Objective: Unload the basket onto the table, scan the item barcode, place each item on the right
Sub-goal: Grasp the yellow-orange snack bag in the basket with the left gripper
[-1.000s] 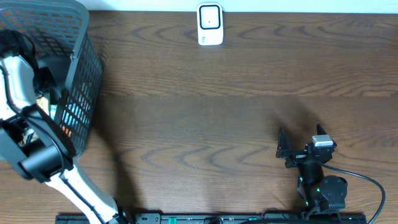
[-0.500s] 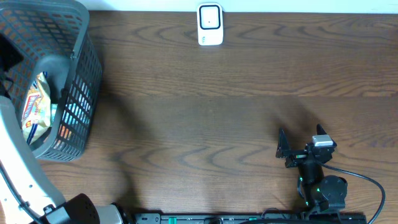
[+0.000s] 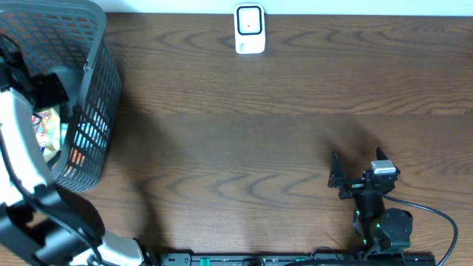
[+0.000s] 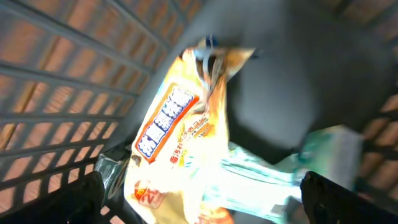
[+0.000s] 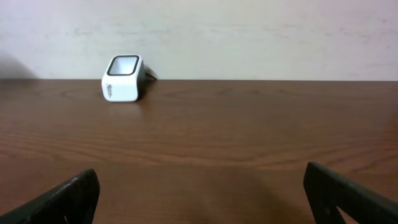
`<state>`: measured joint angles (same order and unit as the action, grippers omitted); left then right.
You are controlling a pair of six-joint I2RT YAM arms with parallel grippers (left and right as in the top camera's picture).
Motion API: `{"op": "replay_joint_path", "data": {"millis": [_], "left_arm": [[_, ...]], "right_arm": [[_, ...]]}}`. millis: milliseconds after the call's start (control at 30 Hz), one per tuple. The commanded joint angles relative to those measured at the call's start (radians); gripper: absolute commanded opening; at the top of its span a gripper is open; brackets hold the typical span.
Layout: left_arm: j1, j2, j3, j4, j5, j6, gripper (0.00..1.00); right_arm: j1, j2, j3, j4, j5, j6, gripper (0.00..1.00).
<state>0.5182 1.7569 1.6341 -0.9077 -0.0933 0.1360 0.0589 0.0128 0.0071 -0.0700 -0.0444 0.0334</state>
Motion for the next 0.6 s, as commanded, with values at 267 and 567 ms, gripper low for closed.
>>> {"op": "replay_joint_path", "data": {"millis": [267,567], "left_arm": [[0.003,0.213,-0.010,0.031,-0.117,0.137,0.86],[0.003,0.333,-0.010,0.039,-0.233,0.137,0.84]], "right_arm": [[-0.008,0.000,-0.001,-0.005,0.008,0.007,0.99],[-0.008,0.000,-0.001,-0.005,0.008,0.007,0.99]]}}
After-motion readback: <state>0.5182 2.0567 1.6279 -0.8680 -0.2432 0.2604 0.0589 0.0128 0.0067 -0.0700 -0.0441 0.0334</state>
